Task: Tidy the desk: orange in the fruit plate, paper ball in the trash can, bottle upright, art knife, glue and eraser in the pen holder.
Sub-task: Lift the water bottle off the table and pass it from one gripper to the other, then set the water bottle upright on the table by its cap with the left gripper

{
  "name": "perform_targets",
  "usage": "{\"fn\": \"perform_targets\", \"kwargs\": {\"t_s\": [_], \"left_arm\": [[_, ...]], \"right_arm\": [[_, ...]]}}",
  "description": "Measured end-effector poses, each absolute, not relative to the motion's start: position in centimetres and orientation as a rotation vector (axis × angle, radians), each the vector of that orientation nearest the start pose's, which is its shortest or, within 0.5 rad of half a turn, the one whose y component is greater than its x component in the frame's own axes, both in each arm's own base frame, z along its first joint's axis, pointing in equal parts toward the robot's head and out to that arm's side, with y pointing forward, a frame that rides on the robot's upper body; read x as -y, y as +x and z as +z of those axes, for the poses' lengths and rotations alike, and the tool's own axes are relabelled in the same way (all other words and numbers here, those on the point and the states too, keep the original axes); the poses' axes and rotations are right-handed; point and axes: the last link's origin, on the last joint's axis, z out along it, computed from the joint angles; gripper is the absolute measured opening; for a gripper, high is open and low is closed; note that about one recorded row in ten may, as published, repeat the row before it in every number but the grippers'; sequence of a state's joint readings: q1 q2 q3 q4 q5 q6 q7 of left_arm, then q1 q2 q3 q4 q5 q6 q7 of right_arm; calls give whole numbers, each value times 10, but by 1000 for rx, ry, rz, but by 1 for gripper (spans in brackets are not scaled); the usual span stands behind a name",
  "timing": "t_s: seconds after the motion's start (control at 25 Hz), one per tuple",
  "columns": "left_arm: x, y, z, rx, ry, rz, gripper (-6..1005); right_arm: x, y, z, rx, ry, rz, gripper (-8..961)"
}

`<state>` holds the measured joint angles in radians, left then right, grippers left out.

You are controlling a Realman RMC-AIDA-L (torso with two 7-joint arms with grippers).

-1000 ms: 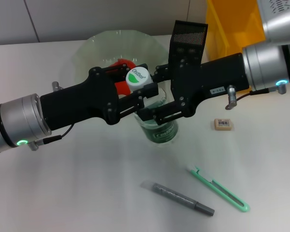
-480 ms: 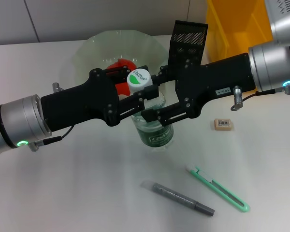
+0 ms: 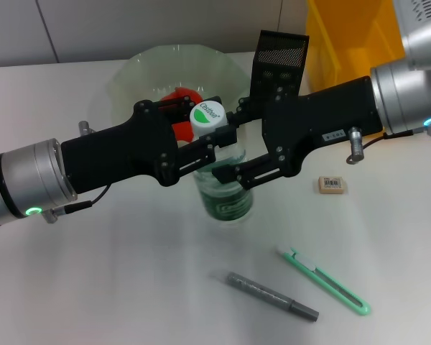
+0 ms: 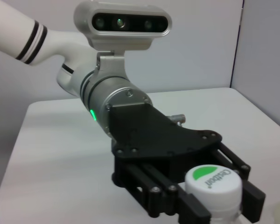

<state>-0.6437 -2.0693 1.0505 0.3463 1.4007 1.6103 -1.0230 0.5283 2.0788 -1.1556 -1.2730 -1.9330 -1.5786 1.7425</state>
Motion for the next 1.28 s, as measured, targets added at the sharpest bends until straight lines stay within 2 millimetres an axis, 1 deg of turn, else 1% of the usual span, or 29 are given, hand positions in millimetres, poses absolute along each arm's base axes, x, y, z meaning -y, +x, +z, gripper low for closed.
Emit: {"fn": "perform_targets", "kwargs": {"t_s": [0.2, 0.6, 0.76, 0.92, 1.04, 1.28], "left_arm": [[-330, -189, -38, 246, -2694, -1239, 441], [-331, -189, -38, 247, -2693, -1237, 441], [-332, -188, -35, 243, -2693, -1236, 441], [-333, -189, -27, 238, -2693, -1225, 441], [-334, -187, -17, 229, -2700, -1210, 441], [-335, -185, 0, 209, -2763, -1102, 441]], "right_arm": [[-338, 144, 24, -137, -2965, 399, 774], [-329, 149, 36, -142, -2919, 373, 774], [-322, 153, 47, -177, -2903, 373, 774], [-309, 166, 66, -239, -2902, 402, 773], [-296, 179, 78, -295, -2913, 431, 773], [-272, 211, 91, -393, -2904, 455, 773]]}}
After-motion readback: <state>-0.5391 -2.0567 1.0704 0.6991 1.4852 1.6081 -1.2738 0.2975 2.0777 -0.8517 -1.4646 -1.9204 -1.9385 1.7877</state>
